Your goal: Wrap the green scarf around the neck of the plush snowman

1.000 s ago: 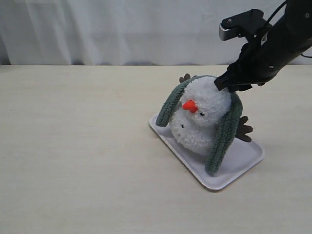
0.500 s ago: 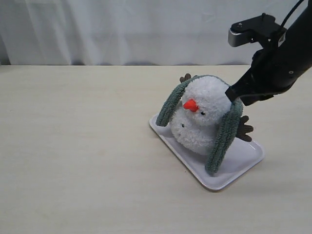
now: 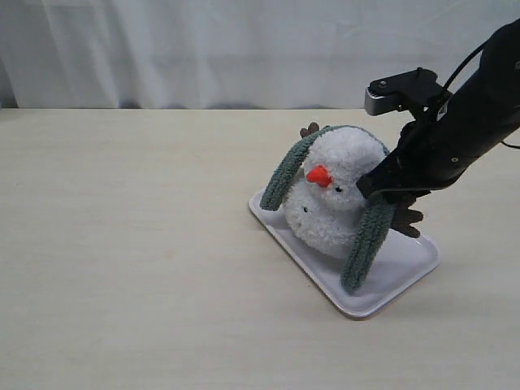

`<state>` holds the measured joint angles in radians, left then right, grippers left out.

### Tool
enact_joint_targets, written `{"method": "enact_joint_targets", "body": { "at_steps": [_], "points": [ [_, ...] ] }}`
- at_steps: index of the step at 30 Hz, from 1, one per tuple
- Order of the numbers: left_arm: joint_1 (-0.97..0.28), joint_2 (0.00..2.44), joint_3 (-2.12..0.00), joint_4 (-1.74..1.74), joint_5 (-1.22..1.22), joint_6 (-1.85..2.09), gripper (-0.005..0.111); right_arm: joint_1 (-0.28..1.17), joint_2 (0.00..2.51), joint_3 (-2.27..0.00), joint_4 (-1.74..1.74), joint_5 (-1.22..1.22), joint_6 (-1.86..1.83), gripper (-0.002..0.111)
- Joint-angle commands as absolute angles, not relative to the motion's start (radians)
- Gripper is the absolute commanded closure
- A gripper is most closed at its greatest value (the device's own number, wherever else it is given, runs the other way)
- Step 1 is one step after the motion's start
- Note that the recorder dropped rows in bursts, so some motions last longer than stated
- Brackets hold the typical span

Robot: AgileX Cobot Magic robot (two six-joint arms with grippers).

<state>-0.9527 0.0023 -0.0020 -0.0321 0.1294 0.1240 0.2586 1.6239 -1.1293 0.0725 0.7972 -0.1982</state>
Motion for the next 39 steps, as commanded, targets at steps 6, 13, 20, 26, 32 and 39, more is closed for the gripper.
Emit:
{"method": "enact_joint_targets", "body": {
  "at_steps": [6,13,20,26,32,39],
  "points": [
    [-0.955,0.000,0.000,-0.045,0.098,0.124,0.107,0.259,1.670,-1.124,0.126,0.753,-0.232,0.104],
    [-0.955,0.000,0.000,-0.045,0.098,0.124,0.107,0.259,1.660,-1.156,0.111,0.813,-0.235,0.104],
    [-0.955,0.000,0.000,-0.045,0.098,0.124,0.107,0.259,1.566,-1.193,0.111,0.872,-0.277,0.104],
    [-0.955,0.000,0.000,-0.045,0.098,0.124,0.107,0.259,1.462,-1.193,0.111,0.831,-0.277,0.078],
    [-0.955,0.000,0.000,-0.045,0.098,0.124,0.107,0.259,1.420,-1.193,0.165,0.841,-0.317,0.050],
    [-0.955,0.000,0.000,-0.045,0.098,0.124,0.107,0.259,1.469,-1.191,0.232,0.828,-0.419,0.027]
  ]
}}
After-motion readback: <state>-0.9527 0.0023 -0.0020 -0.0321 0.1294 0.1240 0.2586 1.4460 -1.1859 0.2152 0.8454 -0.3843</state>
